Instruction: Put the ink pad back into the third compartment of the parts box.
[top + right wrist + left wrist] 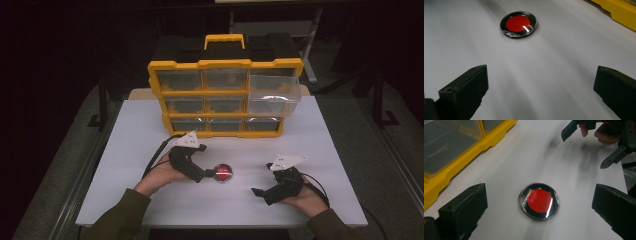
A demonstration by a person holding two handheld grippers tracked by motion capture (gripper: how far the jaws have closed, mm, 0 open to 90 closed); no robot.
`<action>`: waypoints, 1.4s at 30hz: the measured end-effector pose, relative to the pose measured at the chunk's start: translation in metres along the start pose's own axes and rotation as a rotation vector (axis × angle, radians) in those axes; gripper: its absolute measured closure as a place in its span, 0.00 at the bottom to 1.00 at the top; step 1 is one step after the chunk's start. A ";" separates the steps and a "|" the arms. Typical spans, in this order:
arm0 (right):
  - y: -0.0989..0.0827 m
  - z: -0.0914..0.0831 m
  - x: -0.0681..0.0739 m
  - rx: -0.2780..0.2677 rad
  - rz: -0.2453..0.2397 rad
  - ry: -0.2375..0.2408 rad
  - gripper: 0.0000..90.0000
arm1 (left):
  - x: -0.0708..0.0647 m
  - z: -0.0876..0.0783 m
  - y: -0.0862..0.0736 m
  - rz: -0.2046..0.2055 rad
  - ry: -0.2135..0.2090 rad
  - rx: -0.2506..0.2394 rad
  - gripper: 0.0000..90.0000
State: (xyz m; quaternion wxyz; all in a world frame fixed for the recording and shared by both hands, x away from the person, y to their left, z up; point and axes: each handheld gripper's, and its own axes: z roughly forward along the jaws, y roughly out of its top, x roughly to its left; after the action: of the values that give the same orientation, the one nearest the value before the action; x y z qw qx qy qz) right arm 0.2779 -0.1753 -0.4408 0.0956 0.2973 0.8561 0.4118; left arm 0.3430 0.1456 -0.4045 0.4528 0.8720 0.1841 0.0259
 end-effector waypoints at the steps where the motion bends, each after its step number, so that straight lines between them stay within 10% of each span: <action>1: 0.000 0.000 0.000 0.000 0.001 0.000 0.00 | 0.000 0.001 0.001 0.003 -0.001 0.002 0.00; 42: 0.000 -0.001 0.000 -0.006 0.003 0.004 0.00 | -0.003 0.042 0.029 0.039 -0.042 0.023 0.00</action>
State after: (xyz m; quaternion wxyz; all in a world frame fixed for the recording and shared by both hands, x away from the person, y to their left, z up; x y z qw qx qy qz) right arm 0.2776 -0.1762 -0.4401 0.0940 0.2974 0.8545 0.4154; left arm 0.3578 0.0965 -0.4054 0.4462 0.8808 0.1577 0.0142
